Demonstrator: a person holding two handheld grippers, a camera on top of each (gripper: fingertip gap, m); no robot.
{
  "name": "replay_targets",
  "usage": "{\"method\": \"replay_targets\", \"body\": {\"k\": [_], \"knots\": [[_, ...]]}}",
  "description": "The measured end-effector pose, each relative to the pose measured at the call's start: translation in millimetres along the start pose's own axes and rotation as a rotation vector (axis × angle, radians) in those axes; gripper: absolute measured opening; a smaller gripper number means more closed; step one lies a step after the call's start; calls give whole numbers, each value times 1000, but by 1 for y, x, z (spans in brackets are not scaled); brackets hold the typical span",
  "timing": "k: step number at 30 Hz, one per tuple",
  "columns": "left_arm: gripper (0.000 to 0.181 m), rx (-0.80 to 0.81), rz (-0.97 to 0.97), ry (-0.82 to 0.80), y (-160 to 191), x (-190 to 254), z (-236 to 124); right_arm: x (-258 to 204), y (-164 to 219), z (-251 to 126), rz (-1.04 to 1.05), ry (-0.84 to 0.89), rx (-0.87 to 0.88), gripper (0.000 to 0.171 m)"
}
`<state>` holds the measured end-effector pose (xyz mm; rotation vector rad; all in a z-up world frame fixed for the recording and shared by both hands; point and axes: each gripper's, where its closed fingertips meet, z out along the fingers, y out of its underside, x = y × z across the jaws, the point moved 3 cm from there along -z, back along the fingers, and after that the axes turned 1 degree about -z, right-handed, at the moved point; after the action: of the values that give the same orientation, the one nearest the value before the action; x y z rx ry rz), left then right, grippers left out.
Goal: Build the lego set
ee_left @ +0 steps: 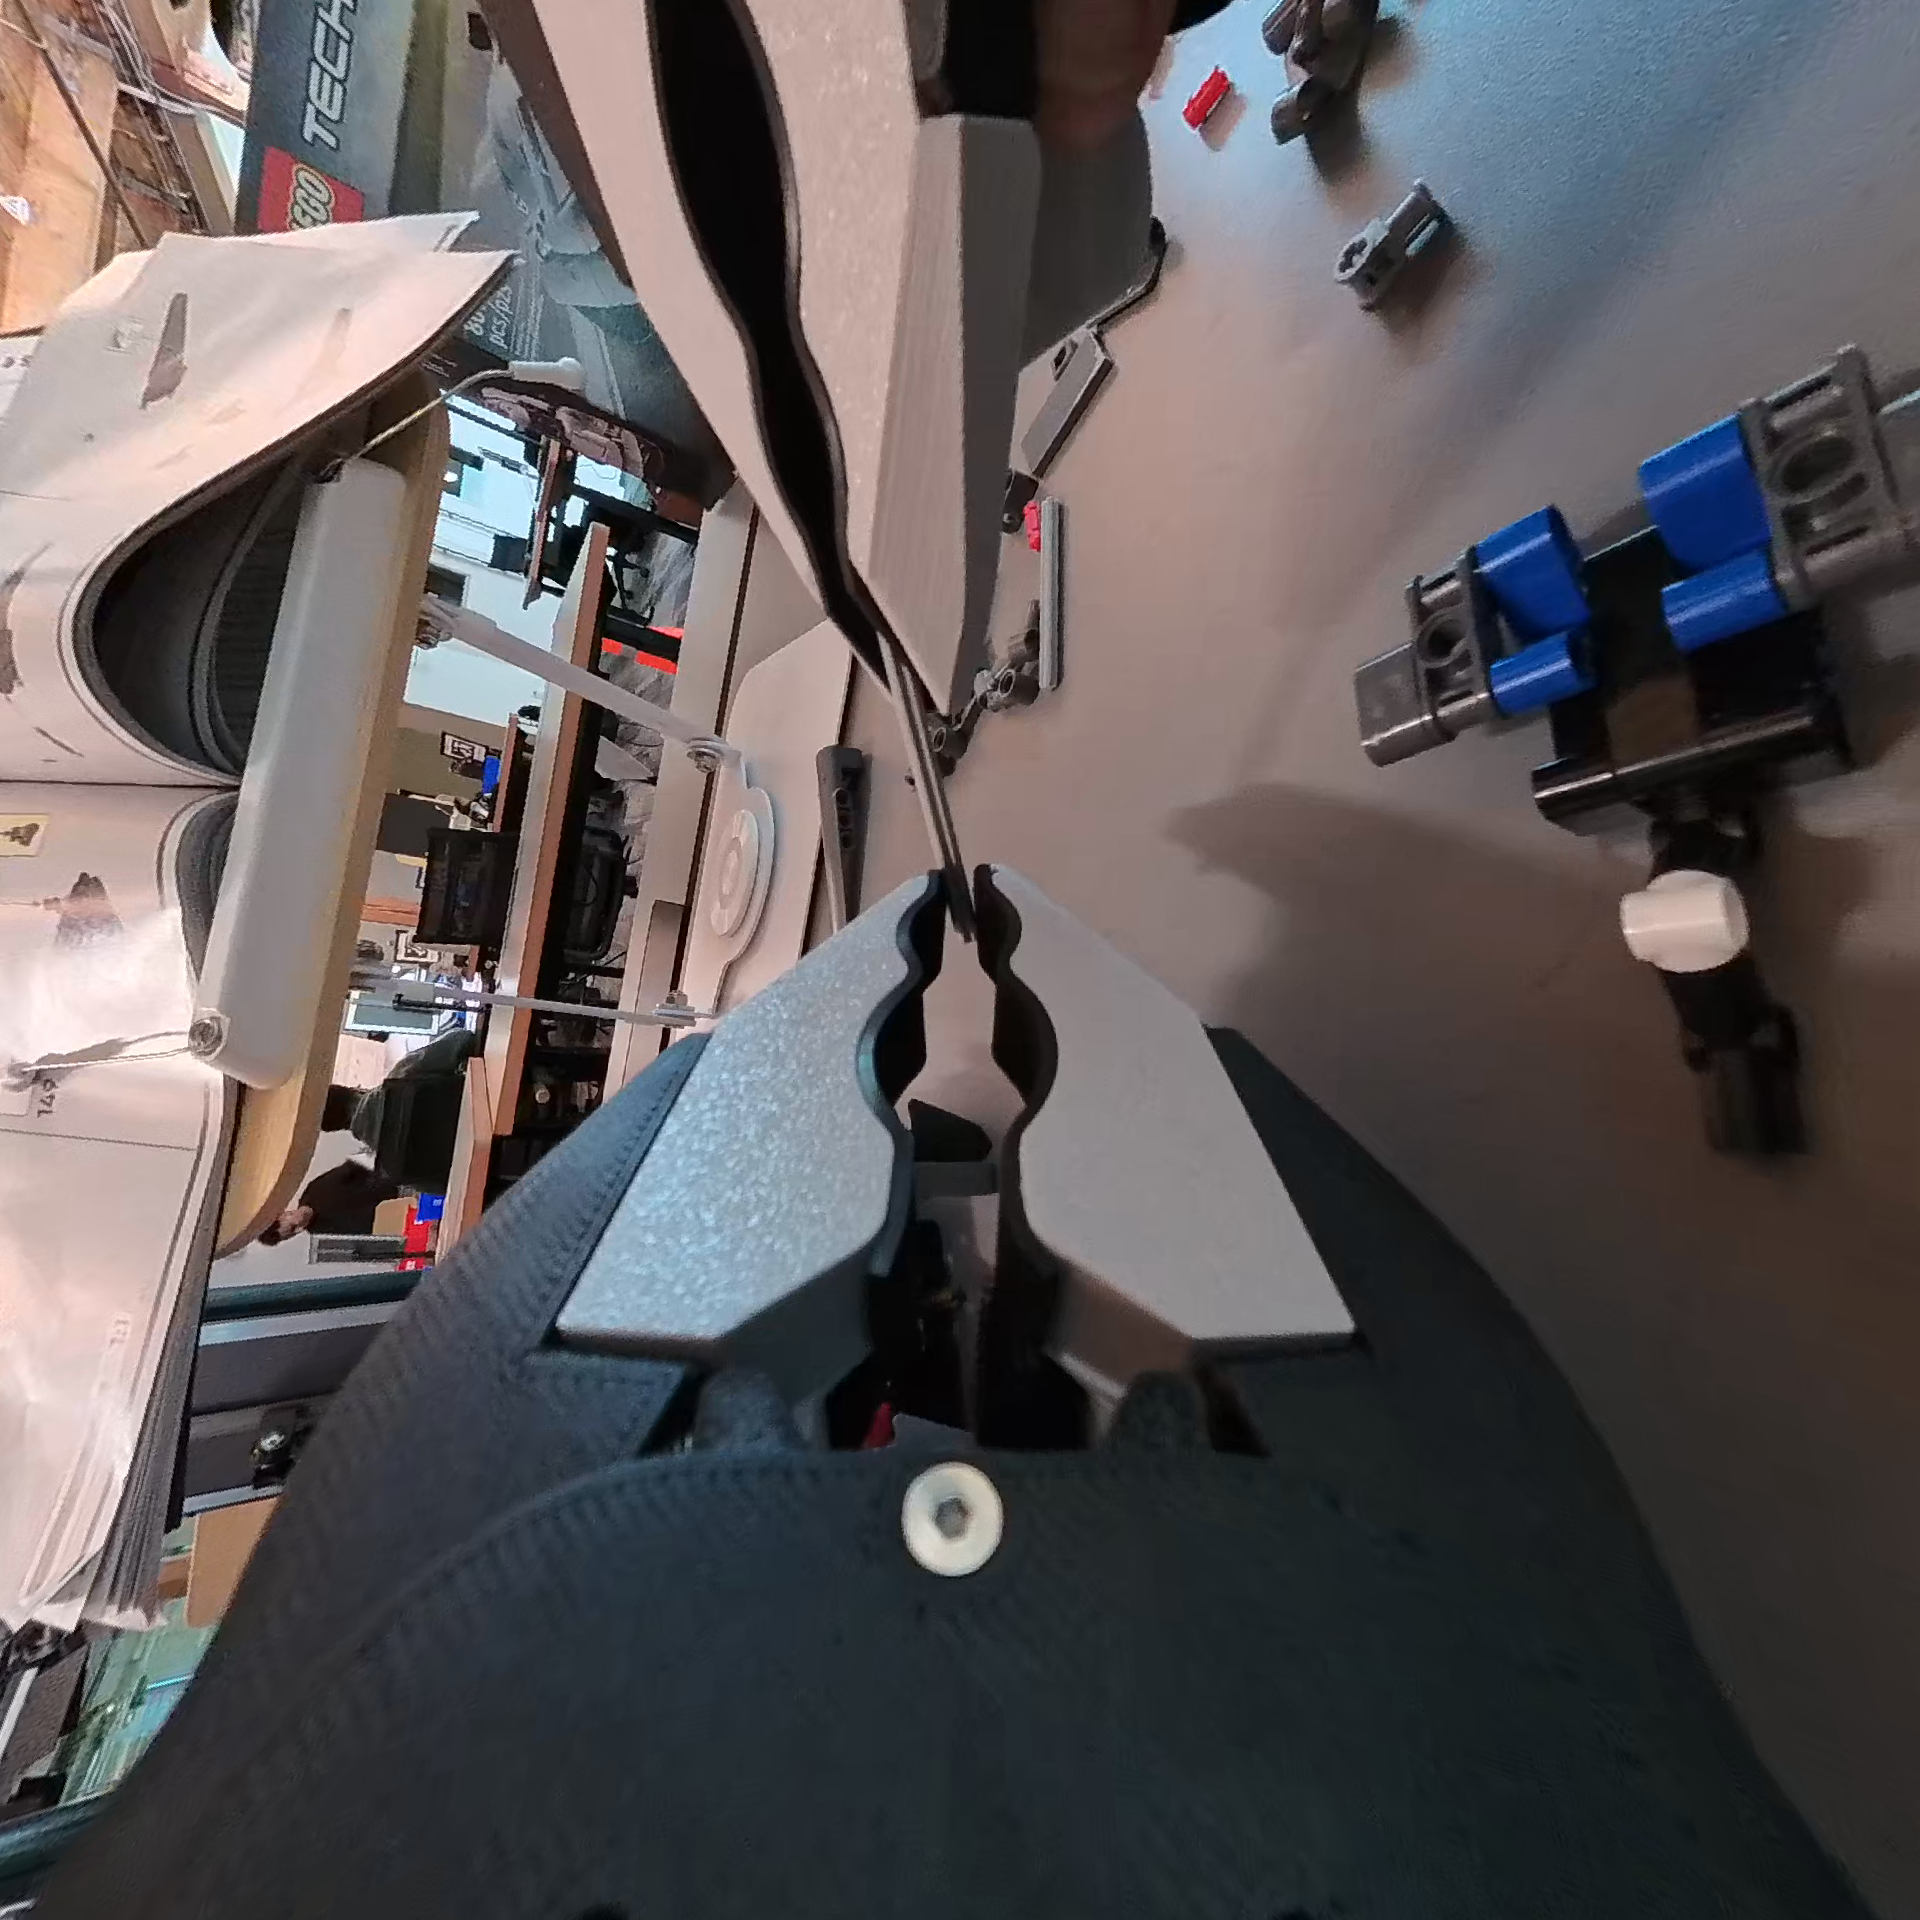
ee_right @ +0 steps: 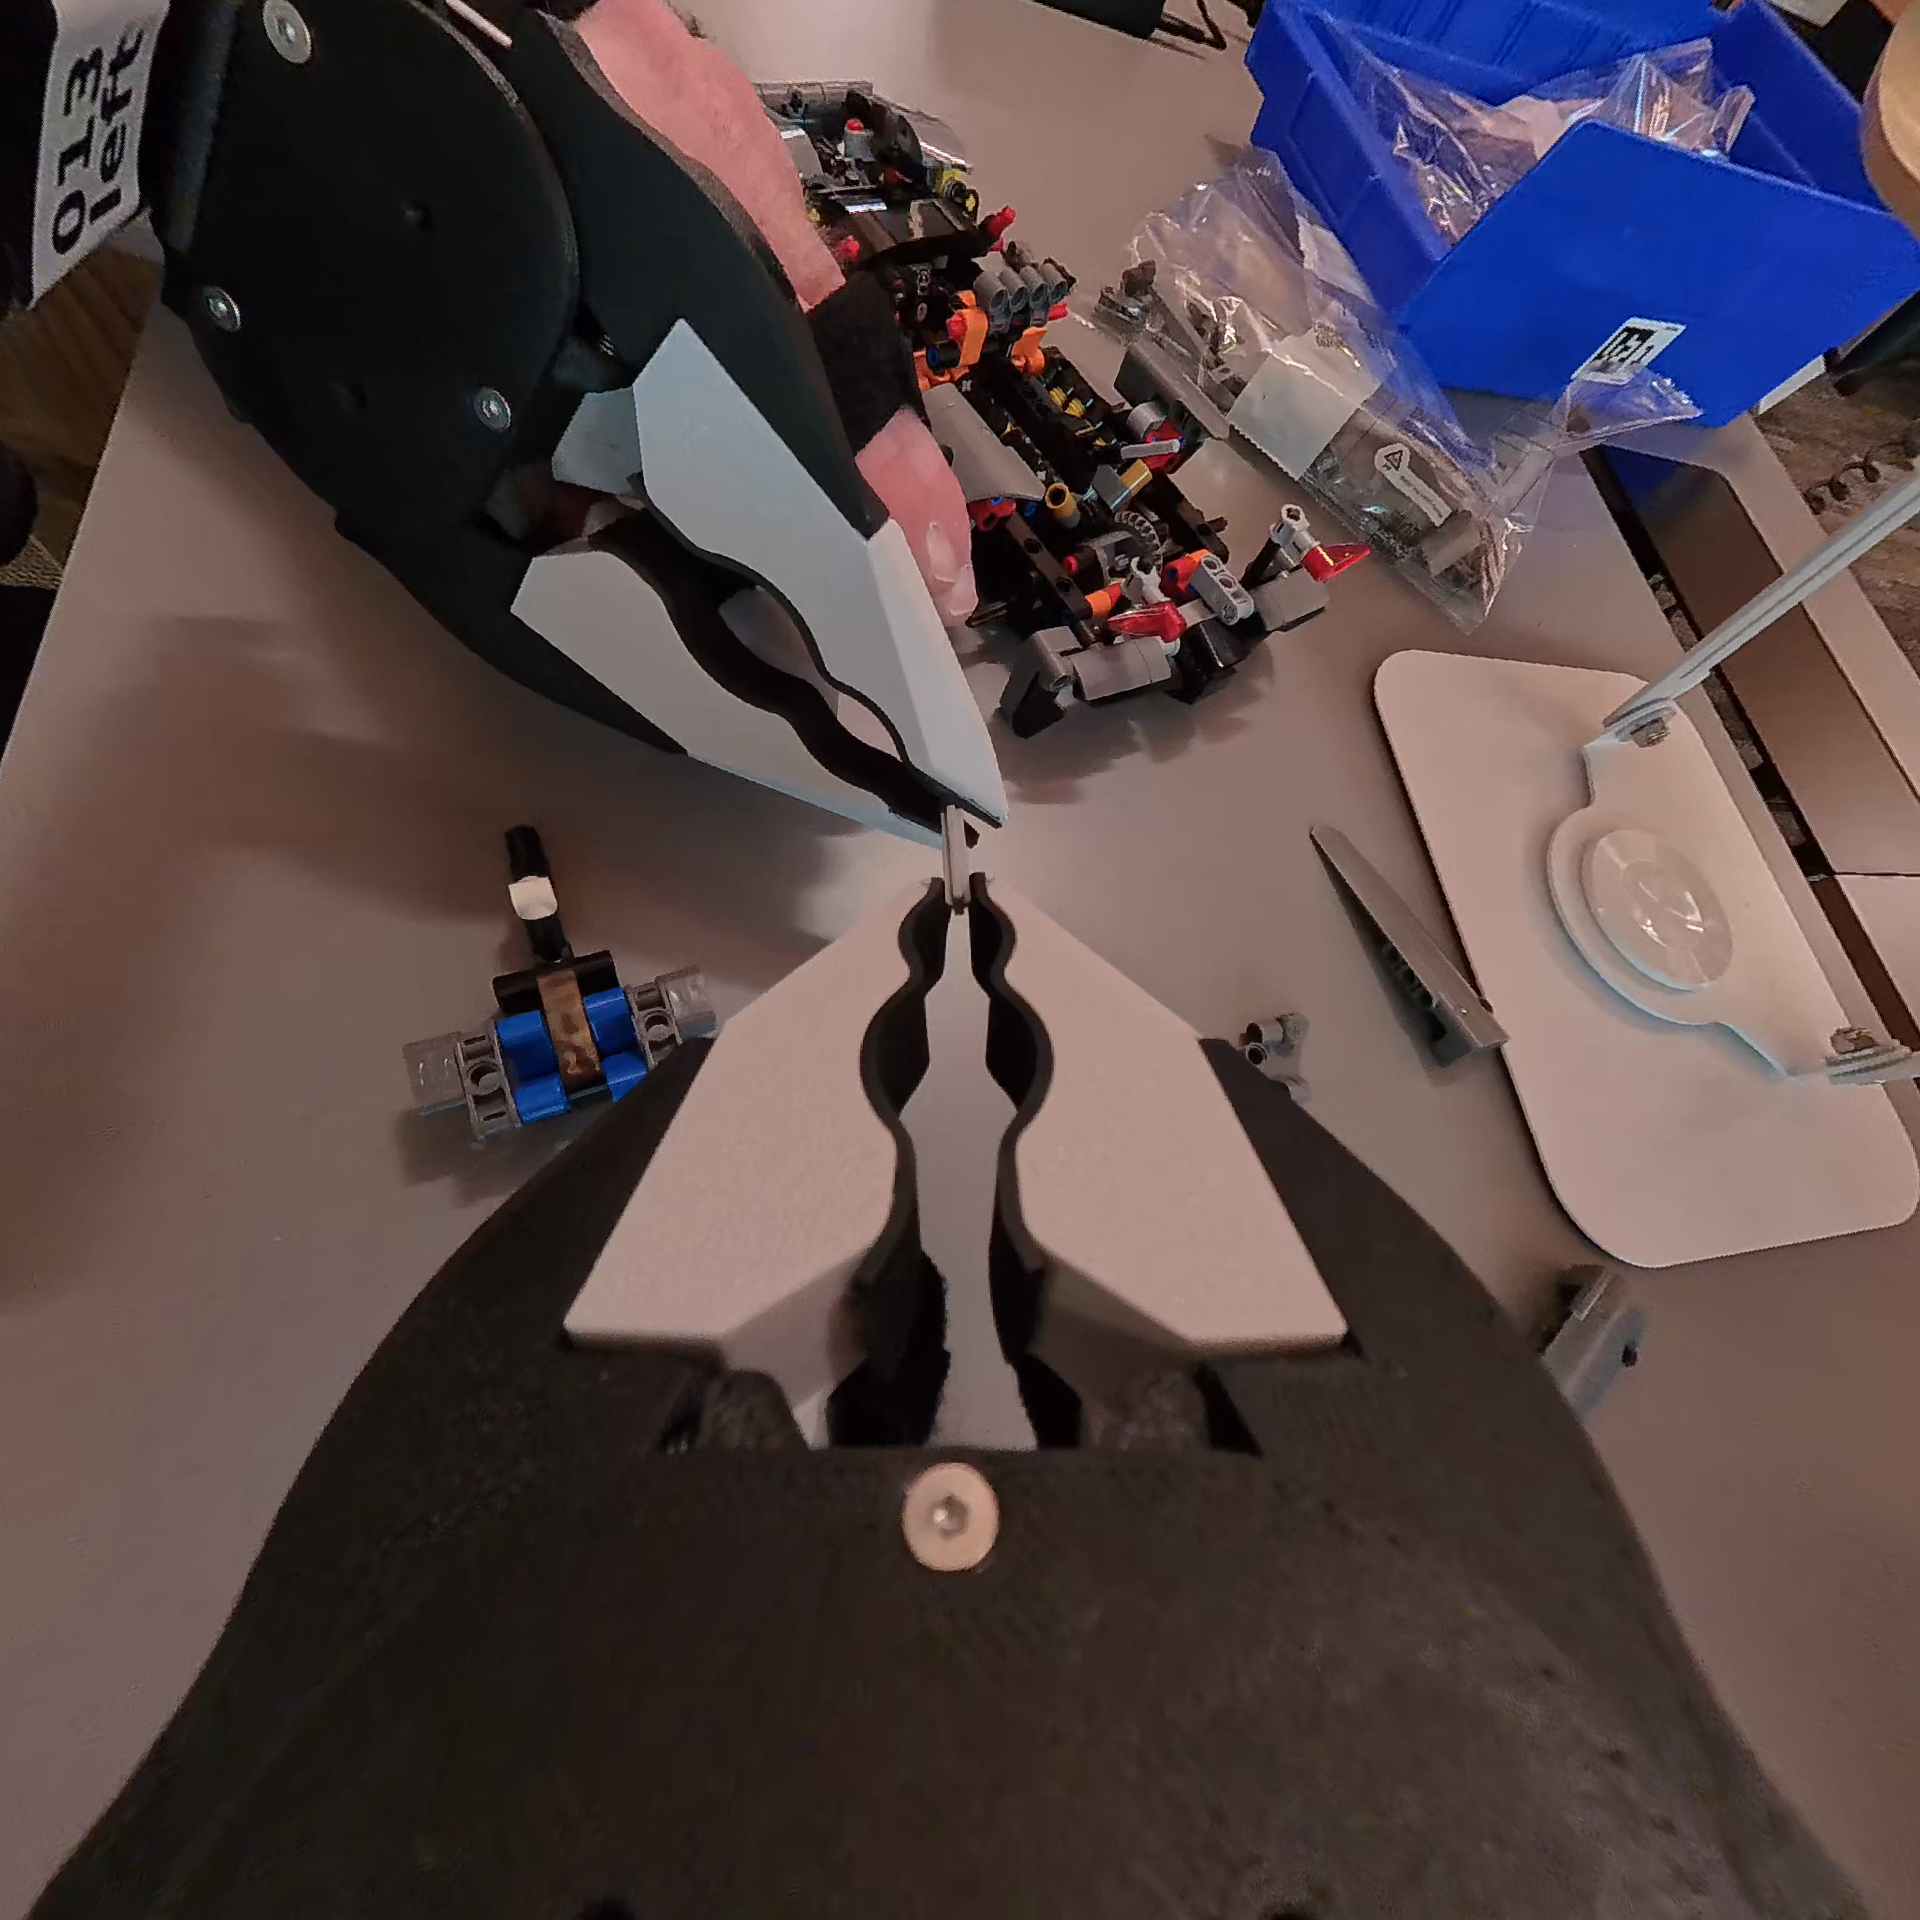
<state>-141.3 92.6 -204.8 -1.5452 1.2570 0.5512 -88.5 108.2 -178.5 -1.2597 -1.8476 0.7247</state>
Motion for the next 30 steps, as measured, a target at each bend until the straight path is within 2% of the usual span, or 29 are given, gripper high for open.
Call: {"method": "replay_targets", "body": {"k": [6,10,13,16,19,22,30], "knots": [[2,11,-64,-2,-1,-5,-2,2,-4,-2,-9,21,39,3],[1,26,-171,34,-2,-9,-4,8,-10,-7,-92,122,50,18],[1,17,-237,65,1,-9,-2,12,-7,-6,-187,207,-2,18],[1,33,-264,79,0,-10,-2,7,-9,-4,-191,180,15,18],[1,27,-202,58,0,-8,-1,2,-9,-3,-162,128,24,16],[1,38,-161,46,-5,-5,-2,-3,-7,-1,-157,84,18,2],[1,46,-157,41,-6,-5,-2,-3,-5,-2,-122,47,19,1]]}}
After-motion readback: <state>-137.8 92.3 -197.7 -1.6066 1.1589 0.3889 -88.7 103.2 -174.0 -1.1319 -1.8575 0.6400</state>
